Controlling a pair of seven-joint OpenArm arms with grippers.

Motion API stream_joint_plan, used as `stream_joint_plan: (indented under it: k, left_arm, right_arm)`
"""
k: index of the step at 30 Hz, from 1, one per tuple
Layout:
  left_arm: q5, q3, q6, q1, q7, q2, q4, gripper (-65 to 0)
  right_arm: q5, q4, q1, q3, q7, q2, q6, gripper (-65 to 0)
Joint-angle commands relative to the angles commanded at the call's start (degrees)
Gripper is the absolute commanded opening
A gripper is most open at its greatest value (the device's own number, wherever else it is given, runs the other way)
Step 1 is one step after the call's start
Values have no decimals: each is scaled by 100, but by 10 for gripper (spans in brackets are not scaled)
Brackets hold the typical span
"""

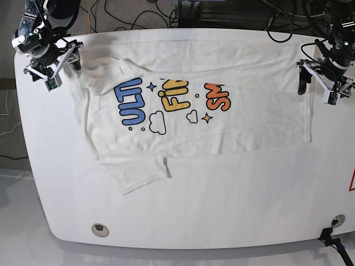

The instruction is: Fold the T-shirt properly

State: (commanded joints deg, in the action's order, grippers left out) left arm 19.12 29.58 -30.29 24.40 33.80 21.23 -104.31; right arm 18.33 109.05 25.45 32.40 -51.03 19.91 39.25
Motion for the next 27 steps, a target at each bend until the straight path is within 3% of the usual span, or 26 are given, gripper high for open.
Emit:
stream_joint_plan:
  k: [6,20,27]
  left_arm:
    - [0,0,26,-9,0,-9,18,-151]
    - [-18,-580,44,-536,0,-387,18,-154]
    - [-782,-651,35,-862,-18,-668,62,-152]
  right_arm:
    - [26,9,193,-26,-9,-132,0,-75]
    - [26,149,-756,-35,-44,-211,9,-75]
    - [-9,141,-1160,-440,-44,-404,-18,-75]
